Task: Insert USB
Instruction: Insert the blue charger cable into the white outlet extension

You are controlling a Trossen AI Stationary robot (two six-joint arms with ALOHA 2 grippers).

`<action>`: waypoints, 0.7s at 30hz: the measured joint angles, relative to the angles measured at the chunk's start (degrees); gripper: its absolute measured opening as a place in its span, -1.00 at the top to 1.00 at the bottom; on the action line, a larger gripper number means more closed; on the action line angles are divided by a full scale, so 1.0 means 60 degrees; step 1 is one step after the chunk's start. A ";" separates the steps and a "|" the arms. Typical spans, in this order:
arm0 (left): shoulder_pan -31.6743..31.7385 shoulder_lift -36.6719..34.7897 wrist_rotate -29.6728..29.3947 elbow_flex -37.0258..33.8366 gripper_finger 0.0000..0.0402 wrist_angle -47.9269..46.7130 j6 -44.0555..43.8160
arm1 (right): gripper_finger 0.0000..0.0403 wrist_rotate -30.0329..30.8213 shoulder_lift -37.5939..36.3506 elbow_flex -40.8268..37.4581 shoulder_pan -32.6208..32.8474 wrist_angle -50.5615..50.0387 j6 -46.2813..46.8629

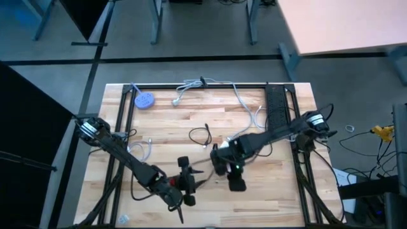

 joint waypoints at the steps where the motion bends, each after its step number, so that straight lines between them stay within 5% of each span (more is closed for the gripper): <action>1: 0.0001 0.0000 -0.0233 0.0148 0.16 -0.0294 0.0423 | 1.00 -0.0202 0.0000 0.0000 -0.0142 0.0017 0.0366; 9: -0.0003 0.0000 -0.1595 0.0815 -0.09 -0.2302 0.2978 | 1.00 -0.2207 -0.0083 0.0000 -0.1224 0.1434 0.2553; 21: 0.0291 -0.0647 -0.4138 0.0121 0.19 -0.2567 0.5945 | 1.00 -0.3481 -0.0152 0.0004 -0.2706 0.5160 0.5969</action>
